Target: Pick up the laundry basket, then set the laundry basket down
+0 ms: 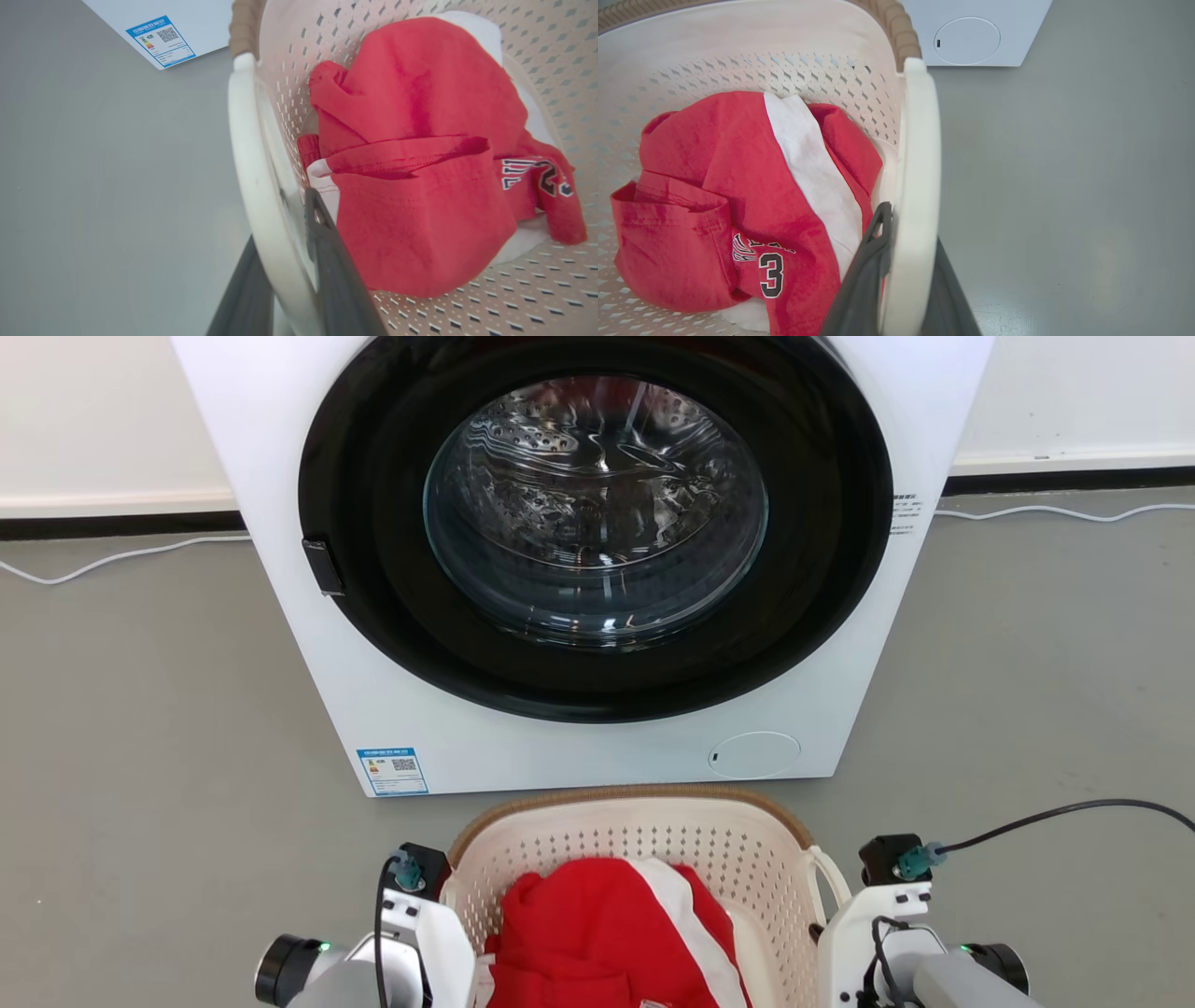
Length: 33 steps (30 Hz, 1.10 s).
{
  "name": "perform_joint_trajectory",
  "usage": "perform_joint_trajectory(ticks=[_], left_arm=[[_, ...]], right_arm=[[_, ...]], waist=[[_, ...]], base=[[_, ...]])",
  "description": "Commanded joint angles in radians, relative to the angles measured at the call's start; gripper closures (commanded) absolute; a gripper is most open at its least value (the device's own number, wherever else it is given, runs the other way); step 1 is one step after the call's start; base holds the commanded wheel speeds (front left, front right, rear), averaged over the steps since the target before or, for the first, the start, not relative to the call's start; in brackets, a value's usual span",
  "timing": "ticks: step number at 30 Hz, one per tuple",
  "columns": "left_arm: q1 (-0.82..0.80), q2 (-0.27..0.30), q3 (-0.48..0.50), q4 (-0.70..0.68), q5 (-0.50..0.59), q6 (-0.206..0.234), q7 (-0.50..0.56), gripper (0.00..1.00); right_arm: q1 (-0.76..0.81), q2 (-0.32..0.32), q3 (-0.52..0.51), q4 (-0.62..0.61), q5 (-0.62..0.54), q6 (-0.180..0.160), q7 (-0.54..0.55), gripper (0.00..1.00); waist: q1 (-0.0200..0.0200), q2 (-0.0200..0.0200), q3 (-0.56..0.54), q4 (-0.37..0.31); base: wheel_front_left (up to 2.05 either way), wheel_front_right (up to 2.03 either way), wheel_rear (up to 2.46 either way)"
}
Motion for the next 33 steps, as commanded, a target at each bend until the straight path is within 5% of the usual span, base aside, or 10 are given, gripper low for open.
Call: perform_joint_trajectory(ticks=[1,33], left_arm=[[-0.022,0.017,0.005,-0.036,-0.012,-0.007,-0.005,1.00],[-0.049,0.022,-0.111,-0.045,-0.145,-0.007,-0.005,1.00]], right_arm=[[-0.002,0.010,0.034,-0.023,0.011,0.017,0.014,1.00],[-0.046,0.010,0.161,0.013,0.151,0.017,-0.014,1.00]], waist=[[0.0000,-0.0001,-0.004,-0.002],[0.0000,-0.0001,-0.016,-0.016]], base=[[0.00,0.00,0.00],[0.00,0.00,0.00]])
